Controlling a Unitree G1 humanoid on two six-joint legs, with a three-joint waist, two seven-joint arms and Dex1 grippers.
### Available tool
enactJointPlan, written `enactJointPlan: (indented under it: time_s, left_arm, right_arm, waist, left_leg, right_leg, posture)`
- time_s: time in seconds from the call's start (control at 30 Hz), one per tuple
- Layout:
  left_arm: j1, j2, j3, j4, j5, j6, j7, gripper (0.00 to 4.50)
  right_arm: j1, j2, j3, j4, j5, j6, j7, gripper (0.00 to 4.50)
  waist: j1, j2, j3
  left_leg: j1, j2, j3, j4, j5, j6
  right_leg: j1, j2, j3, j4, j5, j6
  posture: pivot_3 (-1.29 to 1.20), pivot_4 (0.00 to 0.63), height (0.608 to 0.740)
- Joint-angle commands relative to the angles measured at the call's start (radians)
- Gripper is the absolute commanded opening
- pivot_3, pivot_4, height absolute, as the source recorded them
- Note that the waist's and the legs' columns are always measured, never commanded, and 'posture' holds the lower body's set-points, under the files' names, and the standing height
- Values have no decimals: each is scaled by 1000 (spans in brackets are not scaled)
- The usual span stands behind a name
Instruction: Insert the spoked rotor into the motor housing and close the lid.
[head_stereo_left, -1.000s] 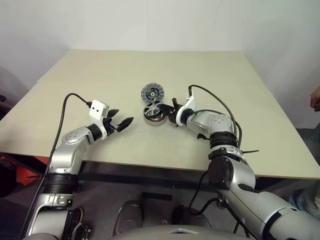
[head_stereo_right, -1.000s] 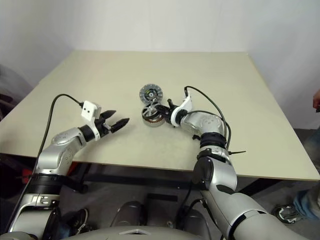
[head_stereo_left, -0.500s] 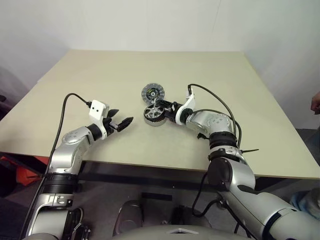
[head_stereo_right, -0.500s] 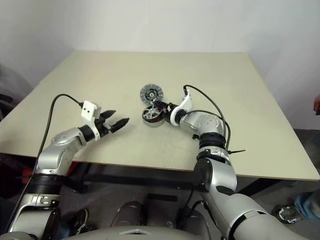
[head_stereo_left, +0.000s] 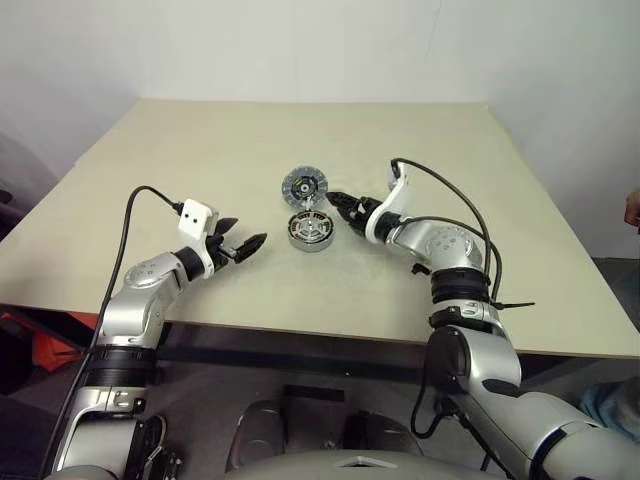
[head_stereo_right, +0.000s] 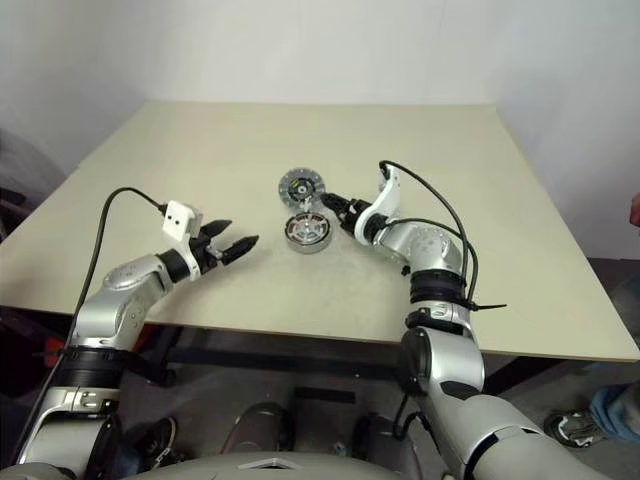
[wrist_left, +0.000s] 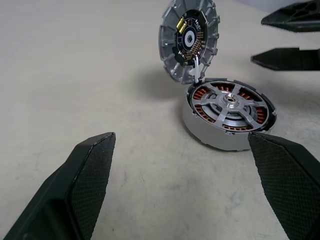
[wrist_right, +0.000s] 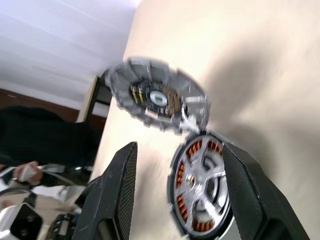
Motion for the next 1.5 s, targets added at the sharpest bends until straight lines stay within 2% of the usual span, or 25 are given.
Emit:
enactJointPlan:
  time_s: [0.03, 0.23, 0.33, 0.57, 0.83, 1.0, 1.13, 1.3, 1.43, 1.47, 1.5]
  left_arm:
    - [-22, 6, 4, -16, 4, -18, -5, 4500]
    - [-23, 5, 3, -14, 5, -19, -6, 4500]
    - [-24, 4, 3, -15, 6, -20, -5, 4500]
    - [-10, 8, 10, -33, 8, -15, -1, 4500]
    - [-6, 8, 12, -41, 8, -12, 6, 4500]
    - [-2, 4, 11, -39, 7, -16, 10, 4500]
    - [-8, -1, 8, -31, 7, -19, 12, 4500]
    - [-26, -15, -1, -10, 11, -25, 7, 4500]
    - [-35, -22, -2, 0, 13, -27, 4, 4500]
    - [-36, -24, -3, 3, 13, -27, 4, 4500]
    - [-37, -26, -3, 5, 13, -28, 5, 4500]
  right_arm:
    - [0, -18, 99, -89, -55, -67, 88, 3025]
    - [41, -28, 269, -128, -169, -154, 200, 3025]
    - [51, -16, 315, -97, -220, -225, 223, 2451]
    - [21, 36, 353, 49, -303, -341, 236, 15]
    - [41, 35, 422, 145, -412, -404, 275, 15]
    - [41, 33, 350, 40, -332, -419, 346, 15]
    - [27, -16, 367, -109, -311, -464, 479, 15]
    - [-10, -160, 547, -196, -427, -573, 724, 15]
    - [-49, -258, 673, -167, -524, -743, 917, 15]
    - [-64, -279, 704, -143, -556, -807, 965, 393]
    - [-82, -290, 726, -112, -582, -856, 995, 538]
  waist:
    - [0, 0, 0]
    - [-1, 0, 0]
    - [-1, 0, 0]
    - [-5, -1, 0]
    - [-11, -2, -1]
    - [-18, -2, -1]
    - [-19, -2, -1]
    - [-20, -3, -1]
    - [-19, -4, -1]
    - [-19, -4, -1]
    - [-19, -4, -1]
  left_leg:
    - [0, 0, 0, 0, 0, 0]
    - [0, 0, 0, 0, 0, 0]
    - [0, 0, 0, 0, 0, 0]
    - [0, 0, 0, 0, 0, 0]
    - [3, 0, 0, 0, 0, 1]
    - [13, 0, 0, -1, -1, 2]
    - [12, 0, 0, -1, -1, 2]
    - [12, 0, 0, -2, -1, 2]
    - [11, -1, 0, -2, -3, 6]
    - [11, -1, 0, -2, -3, 6]
    - [11, -1, 0, -2, -4, 6]
  right_leg:
    - [0, 0, 0, 0, 0, 0]
    - [0, 0, 0, 0, 0, 0]
    - [0, 0, 0, -1, 0, 0]
    - [0, 0, 0, 0, 0, 0]
    - [3, 0, 0, 0, 0, 0]
    - [12, 0, 0, -2, 0, 0]
    - [12, 0, 0, -2, 0, 0]
    - [12, 0, 0, -3, 0, 0]
    - [12, 0, 0, -4, -1, 1]
    - [12, 0, 0, -4, -1, 1]
    - [12, 0, 0, -4, -1, 1]
  posture:
    - [0, 0, 740]
    - [0, 0, 740]
    - [0, 0, 740]
    - [0, 0, 740]
    - [0, 0, 740]
    - [0, 0, 740]
    - [0, 0, 740]
    - [0, 0, 740]
    - [0, 0, 740]
    - [0, 0, 740]
    - [0, 0, 740]
